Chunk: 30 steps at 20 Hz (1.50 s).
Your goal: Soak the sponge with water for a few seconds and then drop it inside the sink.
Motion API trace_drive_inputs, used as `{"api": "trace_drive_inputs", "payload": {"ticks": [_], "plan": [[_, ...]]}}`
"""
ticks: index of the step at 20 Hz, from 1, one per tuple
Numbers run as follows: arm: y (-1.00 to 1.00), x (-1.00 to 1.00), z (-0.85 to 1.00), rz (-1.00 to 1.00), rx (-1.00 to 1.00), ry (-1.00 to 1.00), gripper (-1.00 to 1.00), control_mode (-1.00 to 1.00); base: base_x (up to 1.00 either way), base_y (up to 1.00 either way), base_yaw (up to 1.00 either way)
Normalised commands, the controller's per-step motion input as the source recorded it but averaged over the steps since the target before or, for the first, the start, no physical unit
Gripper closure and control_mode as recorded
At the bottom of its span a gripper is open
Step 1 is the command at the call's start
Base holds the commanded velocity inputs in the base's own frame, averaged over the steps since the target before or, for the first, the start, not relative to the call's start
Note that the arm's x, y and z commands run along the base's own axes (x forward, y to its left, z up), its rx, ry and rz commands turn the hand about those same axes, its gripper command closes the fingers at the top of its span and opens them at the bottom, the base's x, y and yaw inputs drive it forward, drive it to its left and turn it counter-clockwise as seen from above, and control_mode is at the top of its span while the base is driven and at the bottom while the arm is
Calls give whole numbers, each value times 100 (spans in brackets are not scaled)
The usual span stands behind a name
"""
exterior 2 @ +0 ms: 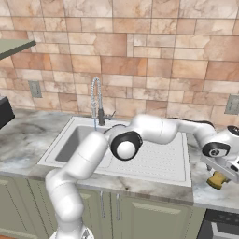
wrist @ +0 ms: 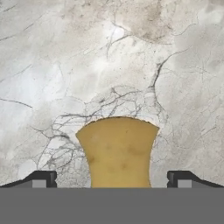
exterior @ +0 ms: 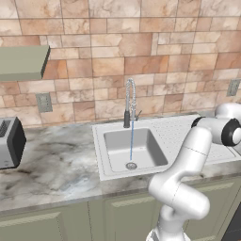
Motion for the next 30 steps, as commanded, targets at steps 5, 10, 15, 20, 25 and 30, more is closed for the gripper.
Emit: {"api": "trace_drive_inputs", "payload": {"ticks": [5,10,15,20,25,30], "plan": [[0,0,-29,0,0,0,-100,-100,0,0,0],[0,0,-29,-1,0,0,-100,-100,0,0,0],[0,0,-16,0,0,0,-100,-100,0,0,0],[0,0,0,0,0,0,-100,-100,0,0,0],[0,0,0,0,0,0,-100,-100,0,0,0],[0,0,0,0,0,0,-100,-100,0,0,0]]}}
